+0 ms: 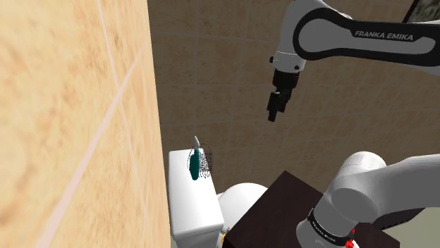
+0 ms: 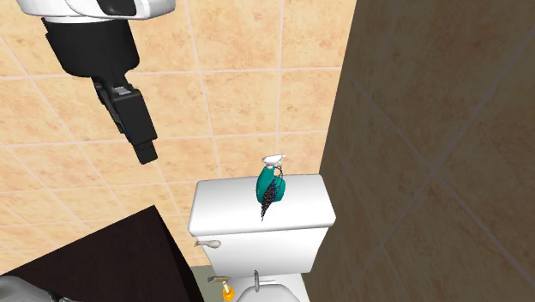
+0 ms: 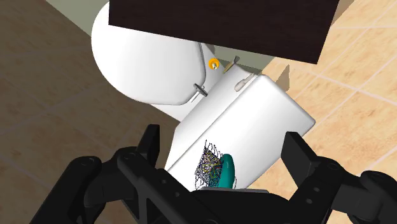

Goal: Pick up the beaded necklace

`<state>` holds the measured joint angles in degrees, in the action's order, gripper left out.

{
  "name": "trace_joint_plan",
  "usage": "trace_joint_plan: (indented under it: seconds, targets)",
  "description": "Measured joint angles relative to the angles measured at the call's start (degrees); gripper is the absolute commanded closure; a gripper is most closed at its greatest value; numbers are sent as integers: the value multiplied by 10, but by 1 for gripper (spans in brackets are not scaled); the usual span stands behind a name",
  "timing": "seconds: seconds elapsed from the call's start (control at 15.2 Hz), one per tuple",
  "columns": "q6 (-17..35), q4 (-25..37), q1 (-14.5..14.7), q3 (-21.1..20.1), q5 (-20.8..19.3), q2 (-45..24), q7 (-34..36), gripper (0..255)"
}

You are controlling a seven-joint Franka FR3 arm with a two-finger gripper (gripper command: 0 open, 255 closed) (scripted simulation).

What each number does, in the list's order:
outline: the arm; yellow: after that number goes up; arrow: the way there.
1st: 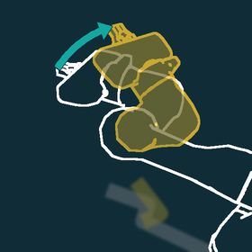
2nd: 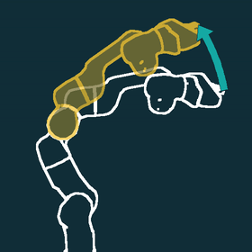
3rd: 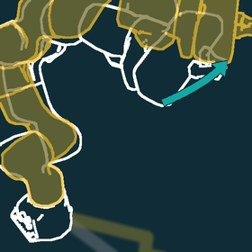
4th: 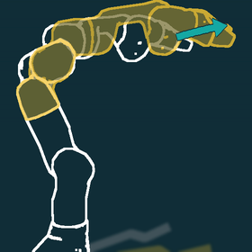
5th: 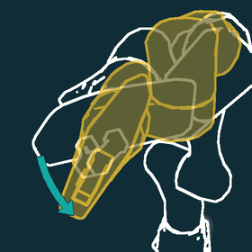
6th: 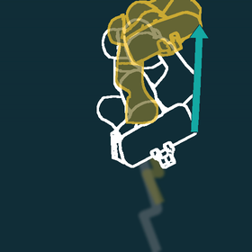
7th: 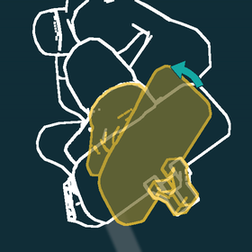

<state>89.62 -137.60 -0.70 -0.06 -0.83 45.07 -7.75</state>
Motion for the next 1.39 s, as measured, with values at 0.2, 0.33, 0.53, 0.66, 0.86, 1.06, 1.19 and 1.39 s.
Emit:
trace_joint_plan:
  seconds: [0.2, 0.33, 0.53, 0.66, 0.86, 1.06, 1.19, 1.39]
  targets:
    - [19, -2, 3, 13, -2, -19, -23, 0]
    - [49, -3, 9, 32, -3, -51, -57, 0]
    - [94, 12, 21, 59, 1, -117, -112, 0]
    - [121, 16, 30, 72, 9, -153, -146, 0]
    - [157, 41, 42, 97, 22, -223, -208, 0]
    - [191, 77, 57, 112, 47, -303, -266, 0]
    - [206, 100, 64, 120, 64, -351, -308, 0]
    - [218, 144, 71, 126, 94, -422, -367, 0]
